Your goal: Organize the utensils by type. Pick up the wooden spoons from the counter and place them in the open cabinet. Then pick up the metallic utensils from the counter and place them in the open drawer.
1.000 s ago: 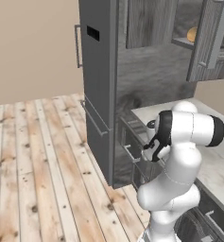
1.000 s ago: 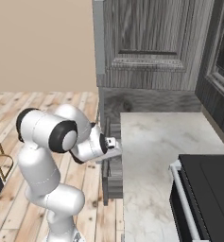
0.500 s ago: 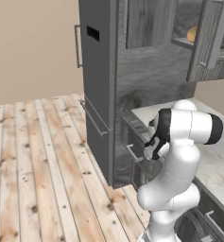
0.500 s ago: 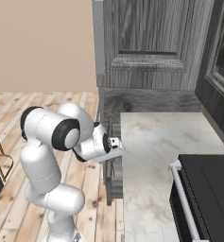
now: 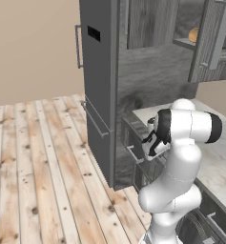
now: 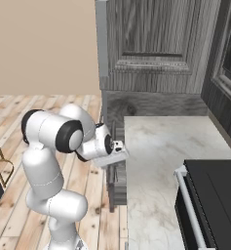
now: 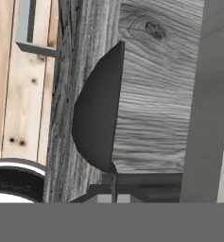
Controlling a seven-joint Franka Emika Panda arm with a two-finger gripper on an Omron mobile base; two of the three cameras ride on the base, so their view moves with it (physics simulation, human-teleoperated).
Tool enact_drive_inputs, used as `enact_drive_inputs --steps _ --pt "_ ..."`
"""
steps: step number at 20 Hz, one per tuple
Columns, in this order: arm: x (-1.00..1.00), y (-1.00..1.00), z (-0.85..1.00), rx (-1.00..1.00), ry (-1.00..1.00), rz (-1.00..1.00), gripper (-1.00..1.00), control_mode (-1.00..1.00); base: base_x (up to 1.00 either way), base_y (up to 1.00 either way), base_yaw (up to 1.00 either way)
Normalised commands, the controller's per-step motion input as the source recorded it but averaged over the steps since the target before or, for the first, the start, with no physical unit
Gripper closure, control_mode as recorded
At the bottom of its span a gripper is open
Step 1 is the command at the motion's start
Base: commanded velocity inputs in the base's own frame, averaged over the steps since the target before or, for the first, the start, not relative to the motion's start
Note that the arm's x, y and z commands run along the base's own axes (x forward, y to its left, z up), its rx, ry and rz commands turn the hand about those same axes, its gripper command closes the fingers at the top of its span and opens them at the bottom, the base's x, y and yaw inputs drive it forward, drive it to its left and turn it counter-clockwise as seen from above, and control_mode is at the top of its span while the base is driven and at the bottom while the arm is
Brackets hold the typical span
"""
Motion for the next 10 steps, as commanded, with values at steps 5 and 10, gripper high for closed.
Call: enact_drive_inputs --steps 5,10 --pt "-0.47 0.32 -0.45 0.0 0.13 0.0 1.0 -1.0 0.0 0.0 0.0" --pt "-0.5 0.39 -0.49 0.0 0.11 0.0 1.0 -1.0 0.0 0.0 0.0"
